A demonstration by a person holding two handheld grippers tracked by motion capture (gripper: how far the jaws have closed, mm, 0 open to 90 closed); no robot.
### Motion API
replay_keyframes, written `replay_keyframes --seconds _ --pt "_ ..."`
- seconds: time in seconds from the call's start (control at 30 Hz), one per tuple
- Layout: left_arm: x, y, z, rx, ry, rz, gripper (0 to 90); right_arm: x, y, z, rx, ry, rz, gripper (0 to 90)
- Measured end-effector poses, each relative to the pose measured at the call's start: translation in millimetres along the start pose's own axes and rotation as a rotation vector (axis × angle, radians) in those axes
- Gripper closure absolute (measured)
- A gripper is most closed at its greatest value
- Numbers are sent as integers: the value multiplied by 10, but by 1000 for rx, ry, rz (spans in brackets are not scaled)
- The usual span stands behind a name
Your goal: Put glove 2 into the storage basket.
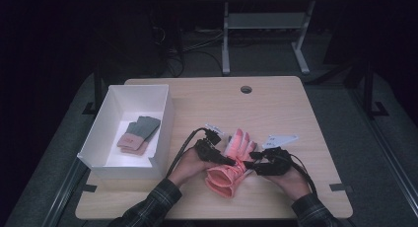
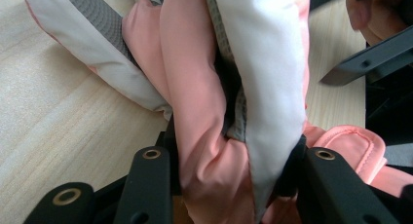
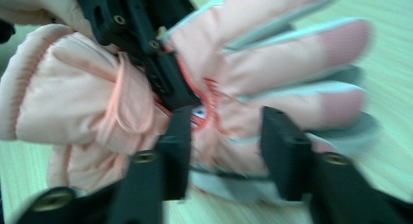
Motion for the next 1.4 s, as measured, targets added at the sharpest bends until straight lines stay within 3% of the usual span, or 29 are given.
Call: replay_keyframes --seconds 0.07,0.17,0.3,0.37,0.5,0.67,0.87,1.13,1.4 --pt "6 -24 -3 -2 4 -1 620 -73 -67 -62 -51 -17 -20 370" --pt "19 -46 -24 -5 4 -9 631 -216 -129 -179 -123 7 7 321" --pt "53 -91 -79 -12 4 -23 642 -335 -158 -356 -160 63 22 207" --pt "66 -113 -93 -18 5 -37 646 -367 -147 -428 -196 66 33 161" --pt "90 -170 -114 -17 8 -50 648 -412 -90 -510 -223 93 48 134" --pt "128 -264 -164 1 24 -62 647 -476 1 -531 -270 58 72 118" --pt "214 -413 -217 33 34 -73 647 -480 31 -555 -281 56 39 101" --pt "411 -671 -332 50 34 -117 644 -478 35 -564 -279 65 37 95" --pt "638 -1029 -476 69 60 -156 642 -477 36 -569 -280 61 37 94"
Point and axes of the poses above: each handheld gripper's, and its own axes: y roughly forward along the jaws, x roughly out of its top, z roughly to its left, the point moved 6 cm from there along y, roughly forward along the jaws, and after that the axes turned 1 degree about y, right-handed, at the moved point
